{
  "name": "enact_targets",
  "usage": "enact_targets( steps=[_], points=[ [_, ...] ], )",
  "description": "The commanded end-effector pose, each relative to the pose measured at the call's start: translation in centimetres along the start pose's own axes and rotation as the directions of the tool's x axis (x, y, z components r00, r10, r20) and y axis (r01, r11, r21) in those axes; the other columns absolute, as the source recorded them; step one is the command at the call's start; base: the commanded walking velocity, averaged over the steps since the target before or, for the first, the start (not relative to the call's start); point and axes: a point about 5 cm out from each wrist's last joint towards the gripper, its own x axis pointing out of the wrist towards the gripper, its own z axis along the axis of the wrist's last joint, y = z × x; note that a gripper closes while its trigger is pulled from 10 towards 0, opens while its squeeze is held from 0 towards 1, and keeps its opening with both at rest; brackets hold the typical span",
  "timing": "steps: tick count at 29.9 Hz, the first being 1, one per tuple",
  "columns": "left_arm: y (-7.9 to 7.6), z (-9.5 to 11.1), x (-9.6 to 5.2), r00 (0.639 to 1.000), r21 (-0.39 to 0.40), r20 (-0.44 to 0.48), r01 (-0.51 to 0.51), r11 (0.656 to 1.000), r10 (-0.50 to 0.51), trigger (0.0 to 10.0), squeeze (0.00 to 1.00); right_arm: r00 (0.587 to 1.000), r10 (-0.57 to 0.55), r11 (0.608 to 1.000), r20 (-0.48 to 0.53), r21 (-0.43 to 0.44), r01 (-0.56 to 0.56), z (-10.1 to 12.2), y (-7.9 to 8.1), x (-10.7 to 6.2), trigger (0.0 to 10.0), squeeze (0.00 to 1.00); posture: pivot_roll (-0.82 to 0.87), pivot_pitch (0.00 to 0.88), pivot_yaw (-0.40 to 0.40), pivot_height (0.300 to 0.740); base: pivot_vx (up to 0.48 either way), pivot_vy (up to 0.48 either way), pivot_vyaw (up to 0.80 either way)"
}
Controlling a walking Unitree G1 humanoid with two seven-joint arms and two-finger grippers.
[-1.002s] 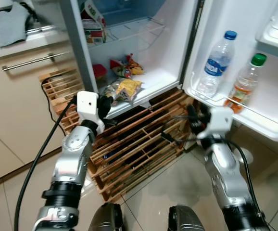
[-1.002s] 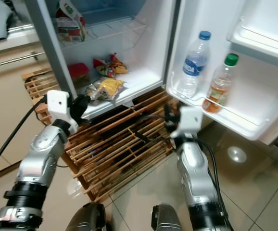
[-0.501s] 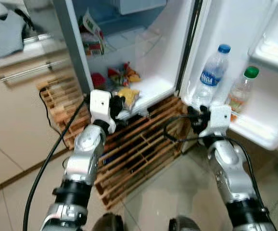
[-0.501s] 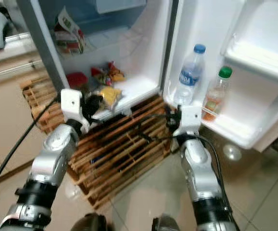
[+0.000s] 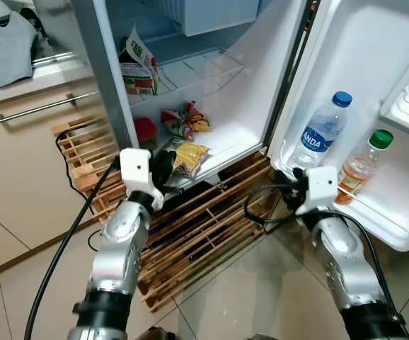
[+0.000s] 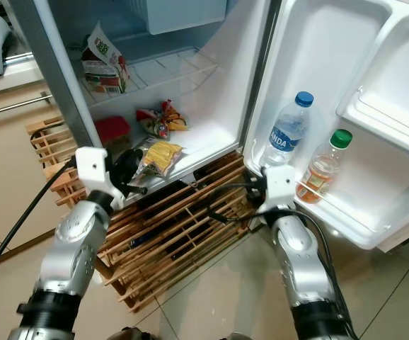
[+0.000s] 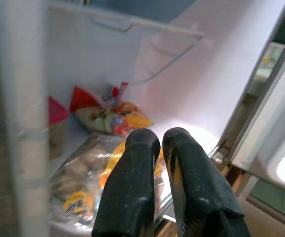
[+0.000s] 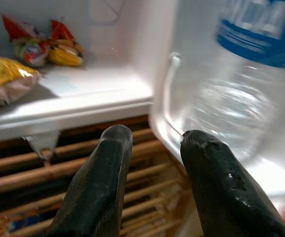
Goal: Restocking fridge
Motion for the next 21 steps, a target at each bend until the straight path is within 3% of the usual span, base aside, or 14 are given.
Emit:
enact_targets(
  steps=[1,10,21],
  points=[
    [-0.9,0.4,0.3,0.999,0.000,0.025,0.031,1.000,-0.031,10.0,0.00,1.000,-0.015,1.000,-0.017,-0.013,0.015,-0.3,-0.7,-0.3,10.0,0.00,-0.10,0.000,-0.026,0.740,0.000,0.000,0.00],
    [-1.0,0.7,0.1,0.998,0.042,0.029,0.047,0.998,-0.049,10.0,0.00,0.999,-0.011,1.000,-0.044,-0.004,0.011,-1.2,-0.5,-0.9,10.0,0.00,-0.10,0.000,-0.023,0.740,0.000,0.000,0.00],
    [-1.6,1.0,-0.4,0.993,-0.002,0.064,0.104,0.995,-0.104,10.0,0.00,0.992,0.066,0.997,-0.107,-0.041,-0.071,-2.8,0.0,-2.4,10.0,0.00,-0.11,0.000,-0.017,0.740,0.000,-0.457,0.00]
  ],
)
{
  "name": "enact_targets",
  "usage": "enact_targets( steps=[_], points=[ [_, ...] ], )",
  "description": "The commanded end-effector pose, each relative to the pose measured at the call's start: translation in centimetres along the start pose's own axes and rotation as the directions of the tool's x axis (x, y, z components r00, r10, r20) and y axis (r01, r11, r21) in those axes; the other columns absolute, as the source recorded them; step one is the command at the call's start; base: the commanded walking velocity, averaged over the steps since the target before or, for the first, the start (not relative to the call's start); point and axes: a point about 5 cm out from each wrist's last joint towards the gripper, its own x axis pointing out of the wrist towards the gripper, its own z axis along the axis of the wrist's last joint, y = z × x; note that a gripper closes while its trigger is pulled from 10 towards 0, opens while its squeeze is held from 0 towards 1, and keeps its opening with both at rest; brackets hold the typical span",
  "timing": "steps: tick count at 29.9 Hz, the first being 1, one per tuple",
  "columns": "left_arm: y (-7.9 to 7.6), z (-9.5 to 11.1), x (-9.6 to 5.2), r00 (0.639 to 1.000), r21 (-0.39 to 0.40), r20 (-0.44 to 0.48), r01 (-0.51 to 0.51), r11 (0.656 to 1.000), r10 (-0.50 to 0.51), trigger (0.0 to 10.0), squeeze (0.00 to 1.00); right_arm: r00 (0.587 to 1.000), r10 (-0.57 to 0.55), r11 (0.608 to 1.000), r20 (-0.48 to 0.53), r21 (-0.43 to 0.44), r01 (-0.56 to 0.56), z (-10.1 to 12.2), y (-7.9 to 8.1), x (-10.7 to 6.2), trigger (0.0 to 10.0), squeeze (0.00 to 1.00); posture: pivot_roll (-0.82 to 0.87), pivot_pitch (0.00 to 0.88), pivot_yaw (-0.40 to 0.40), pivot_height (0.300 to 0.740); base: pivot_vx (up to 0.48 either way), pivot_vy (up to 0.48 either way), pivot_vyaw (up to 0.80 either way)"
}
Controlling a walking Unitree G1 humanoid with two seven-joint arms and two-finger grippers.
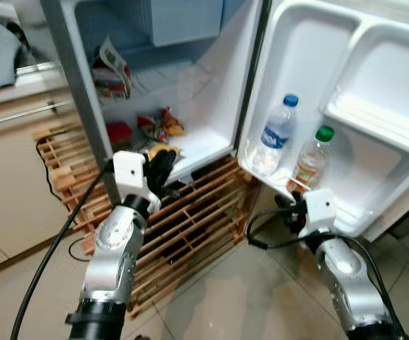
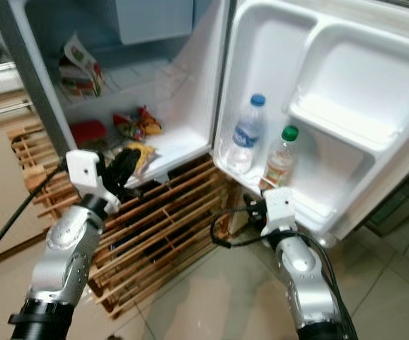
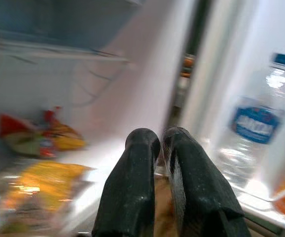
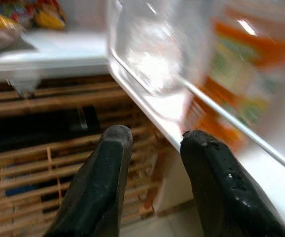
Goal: Restocking fridge
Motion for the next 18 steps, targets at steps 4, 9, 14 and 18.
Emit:
enact_targets(
  steps=[4,9,14,18],
  points=[
    [-1.0,0.3,0.1,0.998,-0.007,0.020,0.065,0.998,-0.065,10.0,0.00,1.000,-0.009,1.000,-0.021,0.001,0.009,-0.4,-0.5,-0.7,10.0,0.00,-0.12,0.000,-0.011,0.740,0.000,-0.480,0.00],
    [-1.3,0.4,0.0,0.995,-0.007,0.031,0.099,0.995,-0.099,10.0,0.00,0.999,0.018,1.000,-0.036,-0.015,-0.019,-0.9,-0.6,-1.3,10.0,0.00,-0.13,0.000,-0.011,0.740,0.000,-0.478,0.00],
    [-1.3,0.2,0.0,0.995,0.004,0.031,0.090,0.996,-0.090,10.0,0.00,0.967,0.136,0.991,-0.216,0.028,-0.133,-4.3,-0.8,-4.0,10.0,0.00,-0.13,0.000,-0.011,0.740,0.000,-0.473,0.00],
    [-0.6,-0.1,0.1,1.000,-0.026,0.013,0.029,0.999,-0.029,10.0,0.00,0.926,0.105,0.995,-0.363,0.039,-0.097,-6.3,-1.9,-5.1,10.0,0.00,-0.14,0.000,-0.011,0.740,0.000,0.000,0.00]
  ],
)
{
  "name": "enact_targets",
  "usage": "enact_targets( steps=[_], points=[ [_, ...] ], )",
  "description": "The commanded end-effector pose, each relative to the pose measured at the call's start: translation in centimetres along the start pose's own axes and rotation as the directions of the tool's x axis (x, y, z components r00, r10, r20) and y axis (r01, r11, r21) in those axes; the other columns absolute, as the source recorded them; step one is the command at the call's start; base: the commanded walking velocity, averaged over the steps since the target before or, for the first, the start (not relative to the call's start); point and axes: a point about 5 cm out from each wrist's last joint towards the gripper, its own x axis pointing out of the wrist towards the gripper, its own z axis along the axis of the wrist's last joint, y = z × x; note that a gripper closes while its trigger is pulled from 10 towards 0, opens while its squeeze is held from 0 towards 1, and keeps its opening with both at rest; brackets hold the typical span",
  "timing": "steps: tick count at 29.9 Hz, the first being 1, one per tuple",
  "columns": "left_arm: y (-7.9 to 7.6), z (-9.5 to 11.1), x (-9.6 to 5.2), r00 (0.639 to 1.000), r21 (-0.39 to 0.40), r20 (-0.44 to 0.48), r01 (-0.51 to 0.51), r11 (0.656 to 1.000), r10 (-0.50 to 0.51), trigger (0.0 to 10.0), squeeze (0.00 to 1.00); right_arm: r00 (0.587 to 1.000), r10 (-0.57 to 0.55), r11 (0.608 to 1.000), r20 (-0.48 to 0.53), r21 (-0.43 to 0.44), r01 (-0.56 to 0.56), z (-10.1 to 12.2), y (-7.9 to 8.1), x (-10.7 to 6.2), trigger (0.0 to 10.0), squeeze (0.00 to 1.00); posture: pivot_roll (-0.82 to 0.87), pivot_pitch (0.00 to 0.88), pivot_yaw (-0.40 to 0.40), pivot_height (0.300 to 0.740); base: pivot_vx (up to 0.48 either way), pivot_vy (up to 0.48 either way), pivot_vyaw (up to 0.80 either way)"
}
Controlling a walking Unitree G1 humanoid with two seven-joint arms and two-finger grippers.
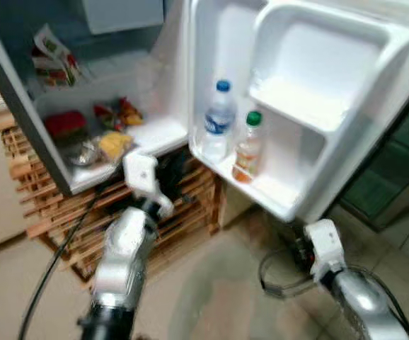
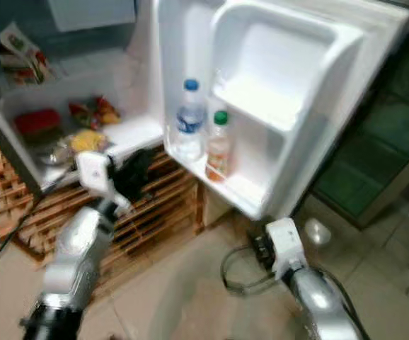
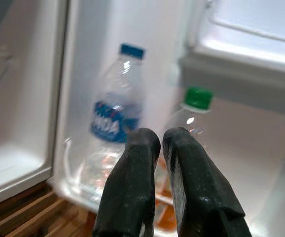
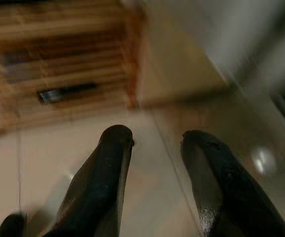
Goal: Restocking fridge
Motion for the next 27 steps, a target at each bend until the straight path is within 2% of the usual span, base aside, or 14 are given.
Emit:
enact_targets(
  steps=[1,5,6,7,8,9,10,11,14,19,20,21,24,27],
  points=[
    [1.4,-0.7,-0.3,0.996,0.034,-0.056,-0.071,0.997,0.073,10.0,0.00,0.992,-0.054,0.999,-0.114,-0.002,0.054,-1.1,-0.8,0.0,10.0,0.00,-0.14,0.000,-0.009,0.740,0.000,0.000,0.00],
    [2.0,-1.5,-0.4,0.988,0.059,-0.111,-0.101,0.993,0.107,10.0,0.00,0.968,-0.146,0.989,-0.205,-0.033,0.143,-2.0,-1.9,-0.3,10.0,0.00,-0.14,0.000,-0.005,0.740,0.000,0.000,0.00],
    [3.2,-4.3,-1.2,0.932,0.150,-0.311,-0.145,0.978,0.186,10.0,0.00,0.932,-0.290,0.957,-0.216,-0.088,0.277,-1.6,-3.7,-0.4,10.0,0.00,-0.14,0.000,-0.002,0.740,0.000,0.000,0.00],
    [3.9,-5.7,-1.7,0.888,0.199,-0.401,-0.155,0.968,0.225,10.0,0.00,0.917,-0.341,0.940,-0.207,-0.107,0.325,-1.2,-4.3,-0.4,10.0,0.00,-0.14,0.000,-0.002,0.740,0.000,0.000,0.00],
    [5.1,-8.9,-3.8,0.737,0.271,-0.610,-0.150,0.951,0.290,10.0,0.00,0.873,-0.462,0.884,-0.157,-0.159,0.439,0.5,-6.2,-0.5,10.0,0.00,-0.14,0.000,-0.001,0.740,0.000,0.000,0.00],
    [5.1,-8.9,-3.8,0.737,0.271,-0.610,-0.150,0.951,0.290,10.0,0.00,0.873,-0.462,0.884,-0.157,-0.159,0.439,0.5,-6.2,-0.5,10.0,0.00,-0.14,0.000,-0.001,0.740,0.000,0.000,0.00],
    [5.5,-10.8,-5.7,0.628,0.264,-0.722,-0.137,0.955,0.290,10.0,0.00,0.817,-0.573,0.808,-0.069,-0.211,0.549,2.7,-8.0,-0.7,10.0,0.00,-0.14,0.000,0.000,0.740,0.000,0.000,0.00],
    [5.5,-10.8,-5.7,0.628,0.264,-0.722,-0.137,0.955,0.290,10.0,0.00,0.817,-0.573,0.808,-0.069,-0.211,0.549,2.7,-8.0,-0.7,10.0,0.00,-0.14,0.000,0.000,0.740,0.000,0.000,0.00],
    [6.3,-12.2,-7.2,0.576,0.287,-0.764,-0.100,0.953,0.291,10.0,0.00,0.728,-0.668,0.689,0.155,-0.240,0.684,8.7,-10.3,-1.0,10.0,0.00,-0.15,0.000,0.000,0.740,0.000,0.000,0.00],
    [6.2,-13.2,-8.1,0.526,0.323,-0.804,-0.002,0.946,0.276,10.0,0.00,0.657,-0.679,0.610,0.328,-0.248,0.753,13.6,-10.7,-0.6,10.0,0.00,-0.15,0.000,-0.002,0.740,0.000,0.000,0.00],
    [6.2,-13.2,-8.1,0.526,0.323,-0.804,-0.002,0.946,0.276,10.0,0.00,0.657,-0.679,0.610,0.328,-0.248,0.753,13.6,-10.7,-0.6,10.0,0.00,-0.15,0.000,-0.002,0.740,0.000,0.000,0.00],
    [5.7,-14.0,-8.6,0.485,0.340,-0.839,0.110,0.934,0.248,10.0,0.00,0.627,-0.672,0.600,0.394,-0.206,0.773,16.3,-10.6,0.1,10.0,0.00,-0.15,0.000,-0.003,0.740,0.000,0.000,0.00],
    [5.5,-14.7,-8.9,0.438,0.352,-0.868,0.214,0.911,0.233,10.0,0.00,0.632,-0.654,0.641,0.417,-0.139,0.755,18.4,-10.0,1.4,10.0,0.00,-0.15,0.000,-0.002,0.740,0.000,0.000,0.00],
    [5.4,-15.3,-9.7,0.396,0.376,-0.889,0.344,0.860,0.230,10.0,0.00,0.701,-0.564,0.771,0.437,-0.026,0.637,20.8,-8.0,3.3,10.0,0.00,-0.14,0.000,-0.002,0.740,0.000,0.000,0.00]
  ],
)
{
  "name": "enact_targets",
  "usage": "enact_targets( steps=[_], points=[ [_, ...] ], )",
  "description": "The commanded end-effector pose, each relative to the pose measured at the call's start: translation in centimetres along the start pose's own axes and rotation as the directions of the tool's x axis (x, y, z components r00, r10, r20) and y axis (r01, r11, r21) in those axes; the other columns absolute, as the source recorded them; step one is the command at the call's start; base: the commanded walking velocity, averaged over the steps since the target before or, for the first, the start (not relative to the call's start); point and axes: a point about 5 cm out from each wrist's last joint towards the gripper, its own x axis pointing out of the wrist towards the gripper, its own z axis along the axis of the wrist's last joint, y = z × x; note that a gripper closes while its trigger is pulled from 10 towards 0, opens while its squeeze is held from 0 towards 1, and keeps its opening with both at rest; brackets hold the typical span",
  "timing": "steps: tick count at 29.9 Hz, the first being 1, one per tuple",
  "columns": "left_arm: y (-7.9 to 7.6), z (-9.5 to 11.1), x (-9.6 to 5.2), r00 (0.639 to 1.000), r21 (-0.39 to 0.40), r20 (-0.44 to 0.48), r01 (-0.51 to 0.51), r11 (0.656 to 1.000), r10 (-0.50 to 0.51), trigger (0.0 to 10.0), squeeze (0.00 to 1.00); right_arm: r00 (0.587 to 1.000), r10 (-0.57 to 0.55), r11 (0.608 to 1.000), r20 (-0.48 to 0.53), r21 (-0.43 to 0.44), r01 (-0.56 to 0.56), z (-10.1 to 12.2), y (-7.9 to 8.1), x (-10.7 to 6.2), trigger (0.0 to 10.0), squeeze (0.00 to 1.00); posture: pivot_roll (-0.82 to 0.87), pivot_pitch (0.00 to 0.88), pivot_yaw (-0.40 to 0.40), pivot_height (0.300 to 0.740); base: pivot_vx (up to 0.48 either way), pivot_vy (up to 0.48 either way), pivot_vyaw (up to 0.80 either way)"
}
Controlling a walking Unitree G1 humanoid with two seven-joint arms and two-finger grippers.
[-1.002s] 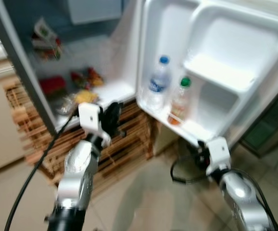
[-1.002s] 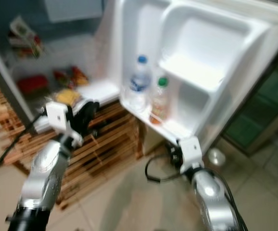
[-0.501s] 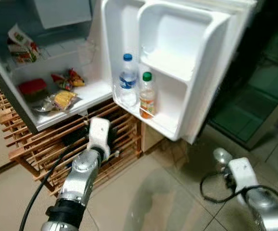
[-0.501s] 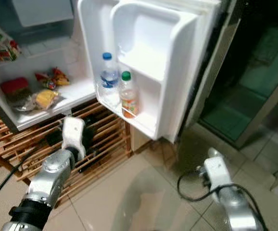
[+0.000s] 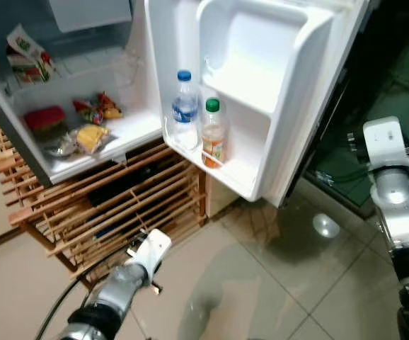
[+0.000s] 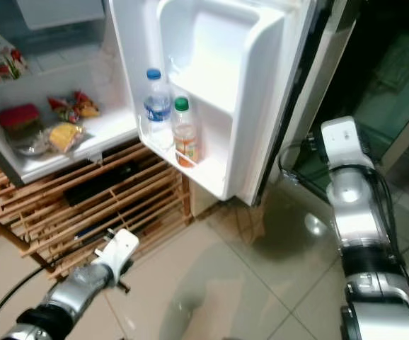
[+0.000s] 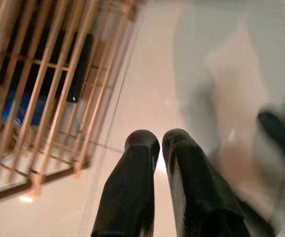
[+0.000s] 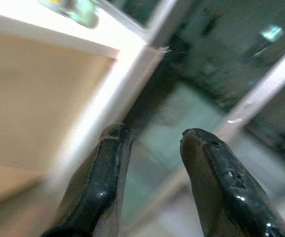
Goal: Restocking fridge
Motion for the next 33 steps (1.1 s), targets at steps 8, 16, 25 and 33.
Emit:
enact_targets(
  steps=[8,16,25,33],
  points=[
    [-0.2,-0.6,0.3,0.999,0.349,-0.050,0.027,0.937,-0.010,10.0,0.00,0.905,0.404,0.809,0.136,0.410,-0.422,5.2,7.3,-0.6,10.0,0.00,-0.13,0.000,-0.003,0.740,0.000,0.000,0.00],
    [-0.9,-5.0,-0.3,0.963,0.555,-0.248,0.234,0.798,-0.110,10.0,0.00,0.420,0.715,0.243,0.559,0.364,-0.899,16.9,14.6,-9.8,10.0,0.00,-0.14,0.000,-0.002,0.740,0.000,0.000,0.00],
    [-1.3,-7.0,-0.7,0.942,0.587,-0.312,0.294,0.754,-0.124,10.0,0.00,-0.009,0.671,-0.109,0.741,0.087,-0.990,21.3,12.1,-14.6,10.0,0.00,-0.12,0.000,-0.020,0.740,0.000,0.000,0.00],
    [0.2,-4.2,-0.3,0.986,0.503,-0.151,0.138,0.853,-0.071,10.0,0.00,0.336,0.718,0.110,0.610,0.377,-0.920,16.4,11.8,-10.2,10.0,0.00,-0.11,0.000,-0.019,0.740,0.000,0.000,0.00]
  ],
)
